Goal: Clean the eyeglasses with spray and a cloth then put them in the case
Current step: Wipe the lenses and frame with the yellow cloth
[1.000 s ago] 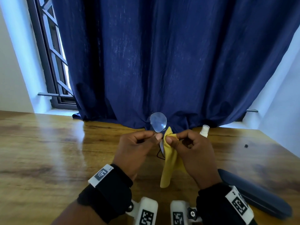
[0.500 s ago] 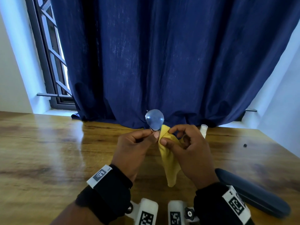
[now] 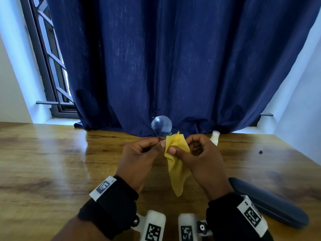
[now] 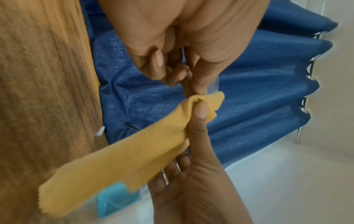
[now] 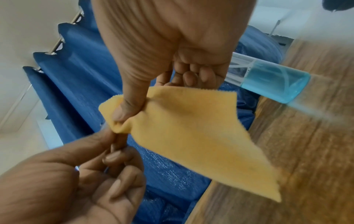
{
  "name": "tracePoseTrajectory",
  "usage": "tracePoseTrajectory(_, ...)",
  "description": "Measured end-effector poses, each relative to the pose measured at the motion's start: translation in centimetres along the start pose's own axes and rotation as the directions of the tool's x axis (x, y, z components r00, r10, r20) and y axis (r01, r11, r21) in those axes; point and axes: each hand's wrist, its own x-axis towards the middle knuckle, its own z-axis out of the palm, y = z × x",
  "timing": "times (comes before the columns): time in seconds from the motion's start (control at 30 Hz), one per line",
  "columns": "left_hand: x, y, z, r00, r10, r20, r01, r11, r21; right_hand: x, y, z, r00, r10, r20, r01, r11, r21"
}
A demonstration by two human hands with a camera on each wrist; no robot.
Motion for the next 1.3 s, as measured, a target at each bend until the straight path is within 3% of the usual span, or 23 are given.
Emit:
tracePoseTrajectory(0.13, 0.4, 0.3, -0.6, 0.999, 0.000, -0.046, 0.001, 1.000, 0.008, -0.1, -0.2, -0.4, 0.997, 0.068, -0.043, -0.069, 0.997, -0.021)
tracePoseTrajectory(0.3, 0.7, 0.3, -0.8, 0.995, -0.013, -0.103, 0.009, 0.999, -0.038, -0.3, 0.0, 0.5, 0.990, 0.053, -0.128, -0.058, 0.998, -0.039)
tracePoseTrajectory(0.5, 0.2, 0.2, -0.4, 0.996, 0.081, 0.034, -0.086, 0.980, 0.179, -0.2, 0.5, 0.7, 0.991, -0.017, -0.131, 0.015, 1.000, -0.019)
tracePoseTrajectory(0.57, 0.3, 0.4, -0.6, 0.996, 0.089, 0.030, -0.093, 0.981, 0.170, -0.2, 0.4, 0.5, 0.991, 0.002, -0.136, 0.002, 1.000, 0.031)
tracePoseTrajectory(0.7, 0.7, 0.7, -1.2, 0.996, 0.083, -0.022, -0.080, 0.992, 0.101, -0.3, 0.3, 0.4, 0.999, 0.011, -0.034, -0.010, 1.000, 0.014)
tracePoseTrajectory(0.8, 0.4, 0.6, -0.7, 0.998, 0.068, 0.005, -0.068, 0.991, 0.117, -0.6, 0.0, 0.8, 0.999, 0.019, 0.046, -0.018, 1.000, -0.014)
tracePoseTrajectory(1.1, 0.1, 0.1, -0.3, 0.993, 0.112, 0.026, -0.114, 0.982, 0.149, -0.3, 0.2, 0.6, 0.990, 0.059, -0.129, -0.035, 0.982, 0.184)
tracePoseTrajectory(1.2, 0.0, -0.1, -0.2, 0.997, 0.079, 0.012, -0.079, 0.992, 0.094, -0.3, 0.2, 0.5, 0.979, -0.020, -0.204, 0.040, 0.995, 0.094)
tracePoseTrajectory(1.3, 0.1, -0.2, -0.2, 0.998, 0.057, -0.001, -0.057, 0.995, 0.079, -0.3, 0.2, 0.4, 0.981, -0.083, -0.177, 0.082, 0.997, -0.013)
